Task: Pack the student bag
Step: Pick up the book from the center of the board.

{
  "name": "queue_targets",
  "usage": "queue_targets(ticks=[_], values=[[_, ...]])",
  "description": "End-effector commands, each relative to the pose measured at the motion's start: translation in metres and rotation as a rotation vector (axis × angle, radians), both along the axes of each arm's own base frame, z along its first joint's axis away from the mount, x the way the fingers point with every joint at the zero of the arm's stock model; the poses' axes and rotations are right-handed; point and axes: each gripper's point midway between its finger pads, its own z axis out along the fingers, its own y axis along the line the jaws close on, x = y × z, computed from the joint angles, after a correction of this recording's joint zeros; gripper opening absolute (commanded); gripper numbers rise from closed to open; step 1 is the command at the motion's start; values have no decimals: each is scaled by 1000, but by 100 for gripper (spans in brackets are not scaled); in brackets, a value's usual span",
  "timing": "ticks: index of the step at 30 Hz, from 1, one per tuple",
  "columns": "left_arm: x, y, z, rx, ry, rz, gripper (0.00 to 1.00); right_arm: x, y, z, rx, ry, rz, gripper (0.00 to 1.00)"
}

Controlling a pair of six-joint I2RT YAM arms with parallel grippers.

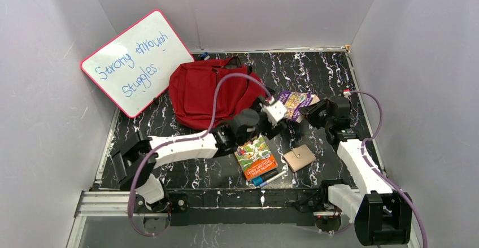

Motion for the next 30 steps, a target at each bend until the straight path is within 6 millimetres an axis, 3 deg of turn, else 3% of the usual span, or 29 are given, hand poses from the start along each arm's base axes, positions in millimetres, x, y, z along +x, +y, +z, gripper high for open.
queue_targets(ticks=[1, 4, 7, 10, 14, 19, 22, 30], values=[[31, 43, 10, -46, 348, 269, 79, 0, -18, 11, -157, -43, 2, 0], [73, 78, 17, -75, 519, 442, 78, -6, -19, 5, -170, -25, 14, 0], [113, 109, 25, -70, 555, 609, 78, -12, -15, -1, -160, -11, 36, 0], [145, 119, 34, -36, 523, 692, 80, -17, -11, -6, -140, -3, 59, 0], [165, 109, 21, 0, 597, 691, 80, -22, -6, -11, -124, 14, 85, 0], [177, 93, 20, -36, 605, 662, 80, -30, -7, -16, -127, 32, 89, 0], [188, 101, 8, 20, 577, 726, 80, -32, -7, -17, -128, 28, 87, 0], [209, 115, -3, 102, 486, 816, 75, -37, -5, -23, -120, 43, 98, 0]])
